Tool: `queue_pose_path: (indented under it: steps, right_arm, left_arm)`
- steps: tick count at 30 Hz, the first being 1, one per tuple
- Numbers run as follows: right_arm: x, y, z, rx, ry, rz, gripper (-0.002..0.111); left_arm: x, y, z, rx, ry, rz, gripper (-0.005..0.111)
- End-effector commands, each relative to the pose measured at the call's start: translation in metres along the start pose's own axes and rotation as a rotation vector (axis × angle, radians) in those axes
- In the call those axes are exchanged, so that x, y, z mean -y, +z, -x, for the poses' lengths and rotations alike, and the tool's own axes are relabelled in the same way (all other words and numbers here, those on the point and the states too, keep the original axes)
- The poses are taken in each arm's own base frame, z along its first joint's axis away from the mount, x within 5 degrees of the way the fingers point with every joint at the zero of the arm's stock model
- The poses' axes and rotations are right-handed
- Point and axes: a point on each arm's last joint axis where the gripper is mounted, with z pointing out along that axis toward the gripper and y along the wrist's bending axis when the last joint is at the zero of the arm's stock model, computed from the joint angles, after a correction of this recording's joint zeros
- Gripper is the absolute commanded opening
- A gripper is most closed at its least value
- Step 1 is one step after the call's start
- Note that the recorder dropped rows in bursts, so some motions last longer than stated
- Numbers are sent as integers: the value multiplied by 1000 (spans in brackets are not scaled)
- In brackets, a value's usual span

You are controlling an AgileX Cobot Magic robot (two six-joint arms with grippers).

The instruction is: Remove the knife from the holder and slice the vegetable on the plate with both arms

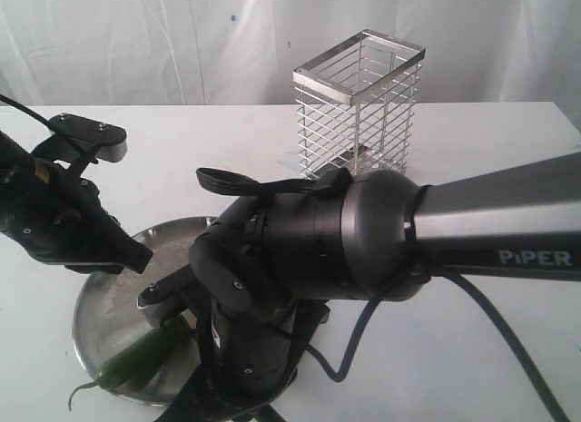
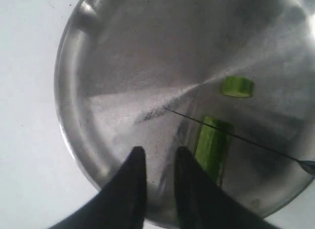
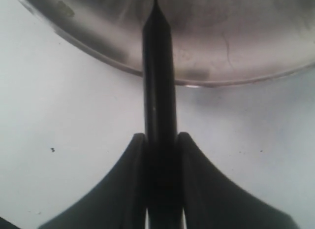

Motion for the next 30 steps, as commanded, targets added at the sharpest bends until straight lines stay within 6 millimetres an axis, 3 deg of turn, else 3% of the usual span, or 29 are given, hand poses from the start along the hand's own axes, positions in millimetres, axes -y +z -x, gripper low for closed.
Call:
queue_pose_path:
  steps: [1, 5, 11, 22, 30]
  right_arm:
    - [0, 0, 0, 6, 6, 2, 0]
    - [0, 0, 0, 6, 8, 2, 0]
    - [0, 0, 0, 3, 8, 1, 0]
    - [0, 0, 0, 3, 8, 1, 0]
    - [-3, 0, -2, -20, 49, 33, 0]
  left_arm:
    - [6, -1, -1, 13, 64, -78, 0]
    - [22, 8, 1, 22, 165, -256, 0]
    - [6, 22, 1, -17, 125, -225, 0]
    - [3, 40, 2, -44, 111, -214, 0]
    - [3, 42, 3, -30, 105, -208, 0]
